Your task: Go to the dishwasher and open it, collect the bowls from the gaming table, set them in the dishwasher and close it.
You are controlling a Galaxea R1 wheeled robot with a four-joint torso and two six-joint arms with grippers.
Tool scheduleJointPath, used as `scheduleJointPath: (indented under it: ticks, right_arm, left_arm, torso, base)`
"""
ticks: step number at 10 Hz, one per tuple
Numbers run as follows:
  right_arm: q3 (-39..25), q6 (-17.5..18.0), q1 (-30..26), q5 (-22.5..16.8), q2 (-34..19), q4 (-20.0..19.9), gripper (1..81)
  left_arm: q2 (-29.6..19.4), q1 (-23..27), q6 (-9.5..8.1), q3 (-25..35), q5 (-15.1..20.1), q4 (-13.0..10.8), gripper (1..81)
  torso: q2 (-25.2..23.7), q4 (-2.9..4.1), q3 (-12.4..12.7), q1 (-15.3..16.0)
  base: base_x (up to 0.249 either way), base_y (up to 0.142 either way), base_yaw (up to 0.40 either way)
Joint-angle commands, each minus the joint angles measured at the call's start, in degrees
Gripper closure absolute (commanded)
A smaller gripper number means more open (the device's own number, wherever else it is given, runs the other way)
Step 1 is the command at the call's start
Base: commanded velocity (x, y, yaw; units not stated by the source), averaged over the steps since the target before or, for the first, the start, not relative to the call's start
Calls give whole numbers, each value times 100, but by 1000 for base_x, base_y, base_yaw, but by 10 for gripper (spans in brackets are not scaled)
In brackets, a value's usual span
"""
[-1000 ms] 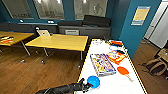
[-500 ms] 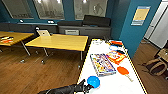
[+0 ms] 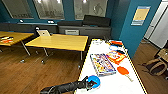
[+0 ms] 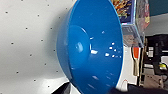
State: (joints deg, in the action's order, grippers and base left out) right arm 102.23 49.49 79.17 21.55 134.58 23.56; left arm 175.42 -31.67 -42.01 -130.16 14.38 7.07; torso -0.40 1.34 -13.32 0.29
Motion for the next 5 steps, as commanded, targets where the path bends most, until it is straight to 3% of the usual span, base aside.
scheduleJointPath:
  ticks: [1, 5]
  right_arm:
    - [-90, -10, -282, -143, -201, 166, 811]
    - [-64, -19, -282, -143, -166, 175, 811]
  left_arm:
    - [406, 877, 26, -290, 152, 66, 10]
    - [723, 738, 35, -493, 196, -259, 10]
  torso:
    - [0, 0, 0, 0]
    - [0, 0, 0, 0]
  base:
    - [0, 0, 0]
    - [0, 0, 0]
